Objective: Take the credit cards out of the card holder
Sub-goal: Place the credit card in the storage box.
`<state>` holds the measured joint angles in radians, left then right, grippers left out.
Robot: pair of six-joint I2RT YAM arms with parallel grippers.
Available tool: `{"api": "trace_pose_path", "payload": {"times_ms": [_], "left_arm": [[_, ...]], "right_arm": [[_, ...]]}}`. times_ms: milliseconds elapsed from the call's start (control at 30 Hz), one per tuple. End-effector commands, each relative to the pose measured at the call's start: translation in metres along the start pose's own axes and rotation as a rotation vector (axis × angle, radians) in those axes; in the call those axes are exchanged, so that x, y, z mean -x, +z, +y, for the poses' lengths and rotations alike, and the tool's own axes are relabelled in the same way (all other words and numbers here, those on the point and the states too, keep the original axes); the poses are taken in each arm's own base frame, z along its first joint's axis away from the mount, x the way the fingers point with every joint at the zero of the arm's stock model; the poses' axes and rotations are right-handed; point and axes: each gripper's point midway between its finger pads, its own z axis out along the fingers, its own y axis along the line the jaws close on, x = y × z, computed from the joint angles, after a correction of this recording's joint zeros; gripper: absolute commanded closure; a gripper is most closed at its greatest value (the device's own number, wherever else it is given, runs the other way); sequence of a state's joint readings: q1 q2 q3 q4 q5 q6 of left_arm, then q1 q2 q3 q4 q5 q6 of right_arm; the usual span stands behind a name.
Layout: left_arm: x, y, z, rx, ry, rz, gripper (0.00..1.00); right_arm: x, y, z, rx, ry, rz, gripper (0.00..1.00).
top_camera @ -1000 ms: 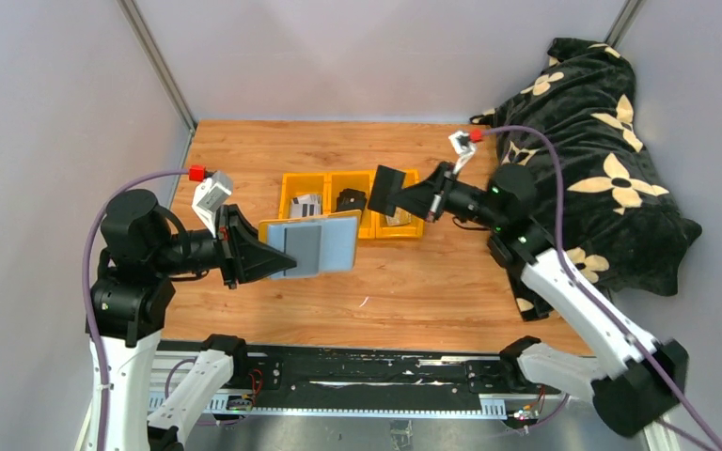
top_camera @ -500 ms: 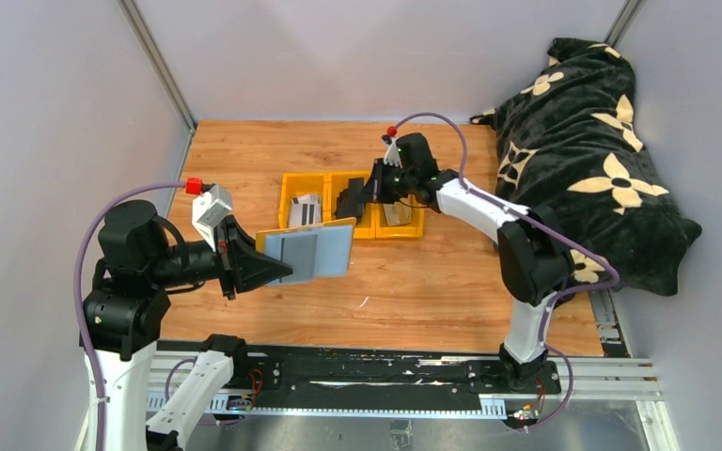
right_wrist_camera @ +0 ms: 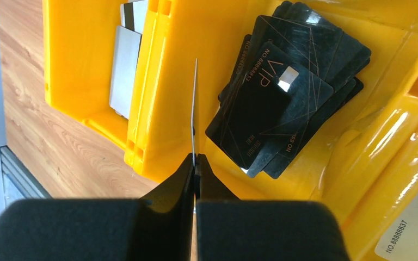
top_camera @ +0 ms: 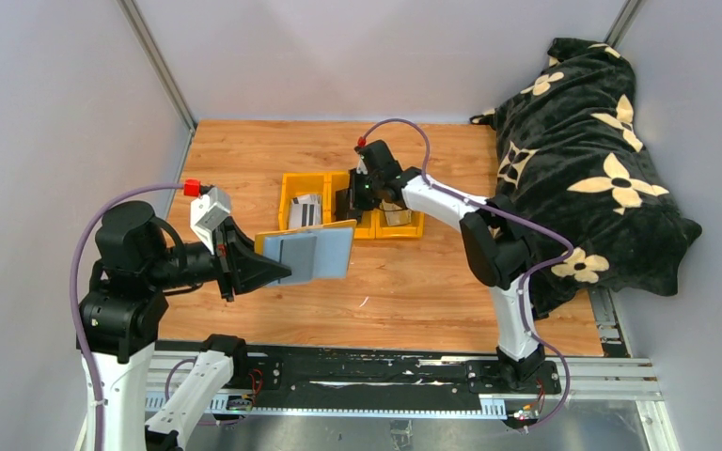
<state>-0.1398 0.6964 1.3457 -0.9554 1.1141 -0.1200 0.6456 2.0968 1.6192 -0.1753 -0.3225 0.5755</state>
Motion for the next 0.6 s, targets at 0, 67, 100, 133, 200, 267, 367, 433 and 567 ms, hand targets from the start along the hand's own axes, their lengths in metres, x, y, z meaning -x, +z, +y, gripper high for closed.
{"api": "trace_pose_path", "payload": {"times_ms": [0,67,100,133,200,267,367,433,567], "left_arm": [[0.004,-0.003,-0.008,-0.017,0.038,-0.003,1.00],[0.004,-0.003,-0.008,-0.017,0.043,-0.001,1.00],[0.003,-0.003,-0.008,-0.016,0.044,0.000,1.00],[0.003,-0.003,-0.008,-0.017,0.043,0.001,1.00],[0.002,-0.003,-0.008,-0.017,0.042,0.003,1.00],[0.001,-0.003,-0.008,-0.016,0.042,0.005,1.00],[0.001,-0.004,-0.009,-0.018,0.044,0.004,1.00],[0.001,-0.004,-0.010,-0.018,0.044,0.004,1.00],[0.000,-0.004,-0.010,-0.018,0.042,0.004,1.00]], "right_arm": [[-0.002,0.004,-0.005,-0.099,-0.034,-0.002,1.00],[-0.003,0.001,-0.007,-0.131,-0.043,-0.008,0.95],[0.000,-0.003,-0.006,-0.140,-0.052,-0.019,0.92],[0.001,-0.006,-0.005,-0.148,-0.055,-0.022,0.87],[0.010,-0.020,0.005,-0.140,-0.058,-0.047,0.75],[0.020,-0.033,0.017,-0.133,-0.075,-0.084,0.66],[0.041,-0.067,0.041,-0.115,-0.119,-0.171,0.57],[0.054,-0.093,0.056,-0.097,-0.144,-0.225,0.53],[0.073,-0.153,0.087,-0.029,-0.198,-0.329,0.43]]}}
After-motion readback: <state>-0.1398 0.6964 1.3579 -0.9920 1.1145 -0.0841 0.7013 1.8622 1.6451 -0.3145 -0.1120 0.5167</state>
